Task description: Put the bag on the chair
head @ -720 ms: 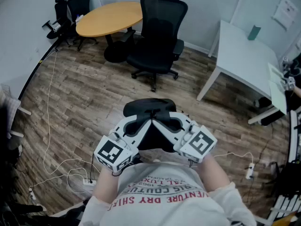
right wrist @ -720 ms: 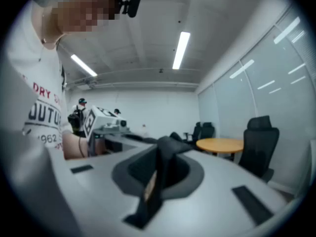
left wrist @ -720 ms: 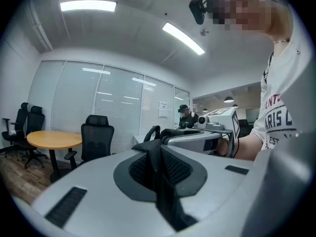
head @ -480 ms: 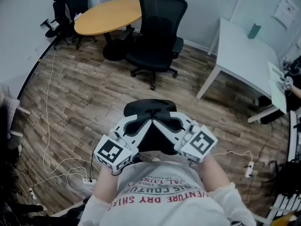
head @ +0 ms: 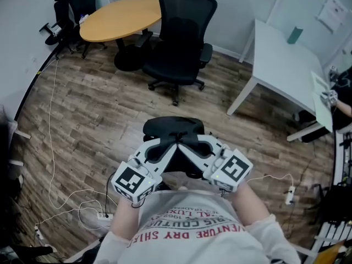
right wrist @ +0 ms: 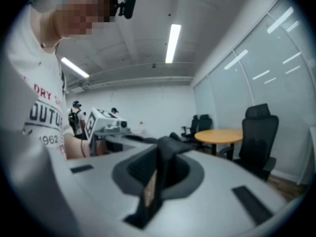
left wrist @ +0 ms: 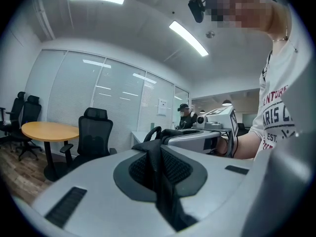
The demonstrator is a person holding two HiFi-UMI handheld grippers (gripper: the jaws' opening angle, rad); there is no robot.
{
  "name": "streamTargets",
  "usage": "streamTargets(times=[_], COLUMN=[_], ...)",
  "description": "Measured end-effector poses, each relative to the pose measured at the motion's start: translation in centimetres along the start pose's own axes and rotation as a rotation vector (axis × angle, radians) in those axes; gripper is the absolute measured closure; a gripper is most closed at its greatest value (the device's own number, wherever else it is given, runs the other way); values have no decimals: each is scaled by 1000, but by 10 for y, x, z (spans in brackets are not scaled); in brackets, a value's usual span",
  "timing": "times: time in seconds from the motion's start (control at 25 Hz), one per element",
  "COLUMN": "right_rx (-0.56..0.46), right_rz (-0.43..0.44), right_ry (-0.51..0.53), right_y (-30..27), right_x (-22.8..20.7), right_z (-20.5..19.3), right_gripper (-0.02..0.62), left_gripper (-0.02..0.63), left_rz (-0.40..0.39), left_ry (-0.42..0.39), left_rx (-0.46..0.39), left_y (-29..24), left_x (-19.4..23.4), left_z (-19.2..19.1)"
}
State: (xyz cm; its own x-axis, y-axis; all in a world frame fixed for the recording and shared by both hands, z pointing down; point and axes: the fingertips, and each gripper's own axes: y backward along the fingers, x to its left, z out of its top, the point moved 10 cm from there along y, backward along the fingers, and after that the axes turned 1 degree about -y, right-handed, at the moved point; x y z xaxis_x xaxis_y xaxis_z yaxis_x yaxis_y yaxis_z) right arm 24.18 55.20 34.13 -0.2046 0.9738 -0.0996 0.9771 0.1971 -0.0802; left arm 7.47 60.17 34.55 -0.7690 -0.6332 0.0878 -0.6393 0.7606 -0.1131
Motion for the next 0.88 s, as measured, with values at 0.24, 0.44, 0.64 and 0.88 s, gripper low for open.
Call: streamTargets(times=[0.24,0.44,0.64,0.88], right_rx=[39,50,48,24], right_rz=[-47,-108,-181,-238], right_ry=[10,15,-13,-54], right_y=[-54,-117,-180,-240], right_x=[-20,-40,-52,-76], right_z=[5,16,23,30], right_gripper=[552,552,552,552], left_gripper=[557,557,556,556], left_rz=[-37,-102,-195,-228], left_ry=[23,18,-32,-21], left_rx=[-1,32,71,76], left_y=[2,8,19,21], left_x=[63,137,209,277], left_z=[-1,9,20,29])
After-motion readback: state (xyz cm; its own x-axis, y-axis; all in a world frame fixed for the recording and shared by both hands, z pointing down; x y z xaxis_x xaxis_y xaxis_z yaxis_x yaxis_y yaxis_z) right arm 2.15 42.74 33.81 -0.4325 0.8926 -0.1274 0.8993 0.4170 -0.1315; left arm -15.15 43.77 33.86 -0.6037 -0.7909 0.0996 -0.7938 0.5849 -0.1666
